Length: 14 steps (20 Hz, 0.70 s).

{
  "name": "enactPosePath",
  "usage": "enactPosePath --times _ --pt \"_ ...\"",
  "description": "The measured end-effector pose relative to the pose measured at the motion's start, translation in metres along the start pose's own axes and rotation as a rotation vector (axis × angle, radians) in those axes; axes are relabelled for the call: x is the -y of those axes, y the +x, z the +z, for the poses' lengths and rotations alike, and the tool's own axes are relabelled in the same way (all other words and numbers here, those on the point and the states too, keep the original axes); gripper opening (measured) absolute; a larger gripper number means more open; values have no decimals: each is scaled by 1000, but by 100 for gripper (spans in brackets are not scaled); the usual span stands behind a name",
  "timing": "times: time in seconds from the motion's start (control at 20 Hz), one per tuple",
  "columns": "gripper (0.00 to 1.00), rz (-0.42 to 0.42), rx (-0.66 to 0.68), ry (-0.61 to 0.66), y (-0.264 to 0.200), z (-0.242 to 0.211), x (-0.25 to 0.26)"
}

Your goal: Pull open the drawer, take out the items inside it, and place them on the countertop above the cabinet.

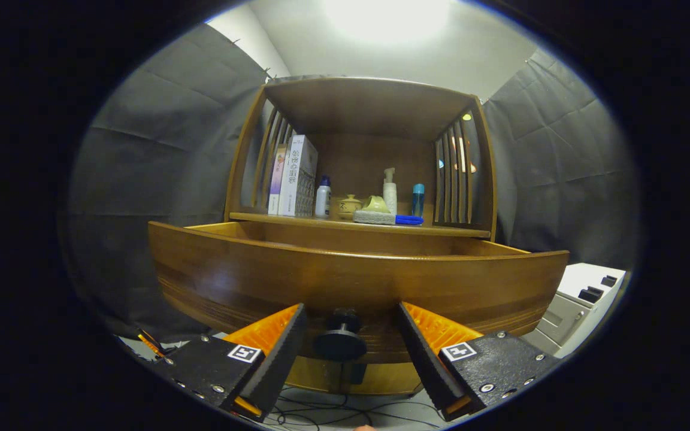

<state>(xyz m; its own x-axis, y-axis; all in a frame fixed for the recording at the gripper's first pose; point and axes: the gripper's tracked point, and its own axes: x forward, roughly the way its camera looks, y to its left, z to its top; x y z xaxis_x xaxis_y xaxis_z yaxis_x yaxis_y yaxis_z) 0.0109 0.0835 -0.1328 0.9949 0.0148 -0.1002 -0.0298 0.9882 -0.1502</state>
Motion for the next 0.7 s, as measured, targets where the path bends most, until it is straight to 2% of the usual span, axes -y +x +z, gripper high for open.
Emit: enactPosePath --times 0.3,0.7 --pt "94 -41 4 -19 5 -1 0" --pt "97 -25 -13 24 23 3 -1"
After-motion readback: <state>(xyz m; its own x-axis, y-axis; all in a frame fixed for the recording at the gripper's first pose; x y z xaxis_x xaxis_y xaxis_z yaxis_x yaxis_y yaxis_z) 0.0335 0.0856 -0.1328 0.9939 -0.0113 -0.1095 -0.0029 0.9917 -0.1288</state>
